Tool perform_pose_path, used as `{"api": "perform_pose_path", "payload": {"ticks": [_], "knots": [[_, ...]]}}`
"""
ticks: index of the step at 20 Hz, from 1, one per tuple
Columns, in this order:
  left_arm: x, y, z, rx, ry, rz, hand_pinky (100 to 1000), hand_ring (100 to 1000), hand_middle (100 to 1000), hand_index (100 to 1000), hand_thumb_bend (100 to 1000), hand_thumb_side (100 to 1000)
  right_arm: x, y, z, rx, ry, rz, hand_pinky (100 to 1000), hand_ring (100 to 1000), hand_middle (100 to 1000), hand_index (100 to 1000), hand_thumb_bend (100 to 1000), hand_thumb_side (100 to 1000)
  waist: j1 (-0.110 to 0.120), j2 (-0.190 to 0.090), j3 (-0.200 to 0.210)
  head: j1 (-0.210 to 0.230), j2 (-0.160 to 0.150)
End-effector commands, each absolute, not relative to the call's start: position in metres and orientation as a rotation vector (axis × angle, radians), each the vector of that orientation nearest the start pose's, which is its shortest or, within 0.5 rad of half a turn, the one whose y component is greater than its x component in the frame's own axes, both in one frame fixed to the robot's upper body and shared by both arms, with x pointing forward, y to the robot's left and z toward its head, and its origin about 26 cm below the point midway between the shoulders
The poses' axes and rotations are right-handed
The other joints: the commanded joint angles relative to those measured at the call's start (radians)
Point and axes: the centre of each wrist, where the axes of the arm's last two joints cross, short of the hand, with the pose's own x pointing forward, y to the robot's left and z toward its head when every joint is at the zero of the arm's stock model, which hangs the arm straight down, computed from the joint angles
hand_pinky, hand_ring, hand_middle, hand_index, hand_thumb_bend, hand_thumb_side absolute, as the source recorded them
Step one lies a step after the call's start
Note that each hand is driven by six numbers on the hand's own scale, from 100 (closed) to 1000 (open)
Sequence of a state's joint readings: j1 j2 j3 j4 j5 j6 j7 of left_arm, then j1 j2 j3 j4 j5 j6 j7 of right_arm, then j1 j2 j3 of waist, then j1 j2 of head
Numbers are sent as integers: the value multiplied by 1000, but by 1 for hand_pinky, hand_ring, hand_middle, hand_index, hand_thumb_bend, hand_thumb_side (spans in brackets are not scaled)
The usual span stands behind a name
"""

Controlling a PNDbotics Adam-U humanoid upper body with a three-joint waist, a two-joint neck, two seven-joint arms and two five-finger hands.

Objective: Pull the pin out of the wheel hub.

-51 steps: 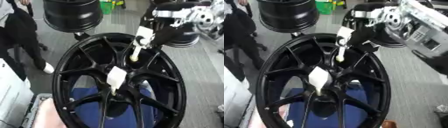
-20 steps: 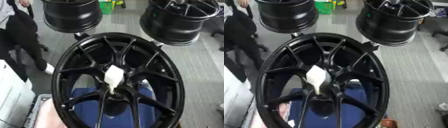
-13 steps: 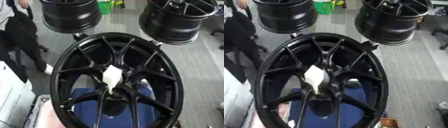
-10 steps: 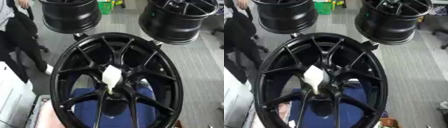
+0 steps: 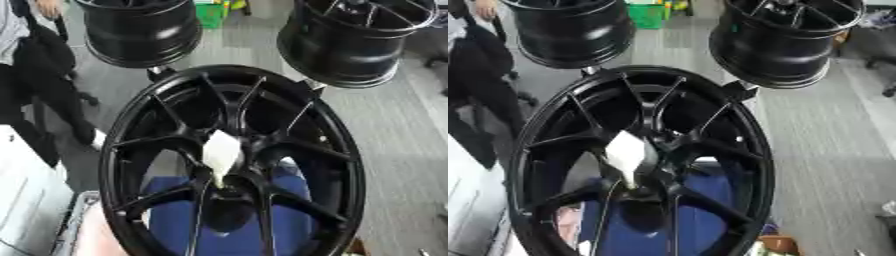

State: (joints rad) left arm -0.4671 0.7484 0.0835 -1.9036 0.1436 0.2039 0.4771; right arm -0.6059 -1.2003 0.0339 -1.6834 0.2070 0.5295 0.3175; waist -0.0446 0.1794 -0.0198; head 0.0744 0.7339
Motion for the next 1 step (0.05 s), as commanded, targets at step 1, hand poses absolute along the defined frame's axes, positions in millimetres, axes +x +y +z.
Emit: {"api": "perform_pose_path", "payload": {"ticks": [1], "knots": [[305,330,310,778,-2298,-48,685,648,589,732,492,562,305,-380,386,-1188,-1398,863,867,760,768,840,100,100,2,-16,1,-4,-2]]}}
